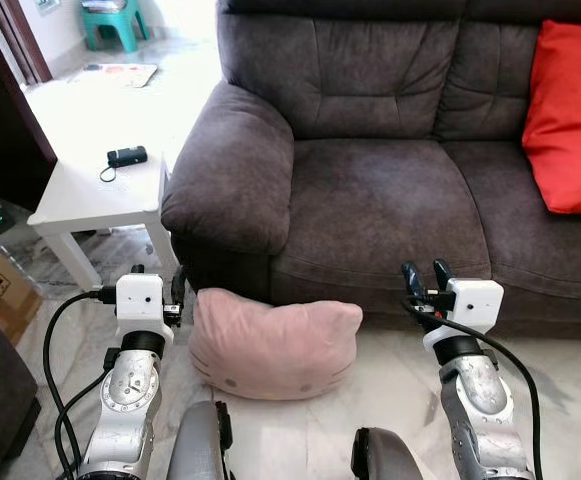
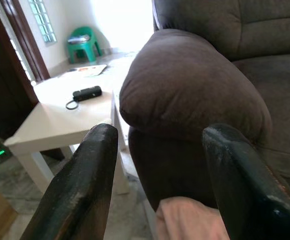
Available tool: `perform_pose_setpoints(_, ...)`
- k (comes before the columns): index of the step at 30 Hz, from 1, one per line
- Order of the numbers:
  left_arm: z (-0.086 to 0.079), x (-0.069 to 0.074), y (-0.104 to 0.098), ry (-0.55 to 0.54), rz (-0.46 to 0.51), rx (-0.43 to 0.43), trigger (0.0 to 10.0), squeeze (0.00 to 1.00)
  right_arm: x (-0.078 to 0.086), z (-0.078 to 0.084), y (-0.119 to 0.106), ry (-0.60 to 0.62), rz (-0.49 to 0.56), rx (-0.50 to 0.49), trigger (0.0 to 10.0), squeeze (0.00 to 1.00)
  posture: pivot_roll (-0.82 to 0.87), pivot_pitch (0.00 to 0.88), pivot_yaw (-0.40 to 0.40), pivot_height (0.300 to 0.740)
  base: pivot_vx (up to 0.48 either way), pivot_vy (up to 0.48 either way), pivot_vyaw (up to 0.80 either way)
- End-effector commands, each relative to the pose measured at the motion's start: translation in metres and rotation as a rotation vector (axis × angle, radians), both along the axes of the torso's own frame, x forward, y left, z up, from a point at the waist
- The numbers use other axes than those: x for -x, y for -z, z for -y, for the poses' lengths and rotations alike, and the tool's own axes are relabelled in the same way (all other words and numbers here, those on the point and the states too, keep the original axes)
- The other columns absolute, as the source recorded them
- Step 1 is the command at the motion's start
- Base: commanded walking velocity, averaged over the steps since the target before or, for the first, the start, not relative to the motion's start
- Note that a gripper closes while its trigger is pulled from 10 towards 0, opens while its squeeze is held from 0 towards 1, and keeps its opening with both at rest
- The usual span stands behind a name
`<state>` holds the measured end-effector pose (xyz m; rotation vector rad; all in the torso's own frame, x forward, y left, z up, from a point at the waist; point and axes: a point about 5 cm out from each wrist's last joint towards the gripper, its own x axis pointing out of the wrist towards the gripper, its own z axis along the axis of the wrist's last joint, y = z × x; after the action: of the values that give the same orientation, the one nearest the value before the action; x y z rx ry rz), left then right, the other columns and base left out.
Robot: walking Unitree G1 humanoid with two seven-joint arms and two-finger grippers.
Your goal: Move the pillow to the sofa from floor
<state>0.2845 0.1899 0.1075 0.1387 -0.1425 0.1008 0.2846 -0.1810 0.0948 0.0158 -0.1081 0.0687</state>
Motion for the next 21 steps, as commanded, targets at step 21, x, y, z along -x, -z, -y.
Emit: perform_pose_setpoints(21,-0.011,0.006,0.016,-0.058,-0.060,0.060,10.0,0.00,0.000,-0.003,0.003,-0.016,-0.025,-0.008,10.0,0.00,-0.05,0.086,-0.005,0.517,0.000,0.000,0.00)
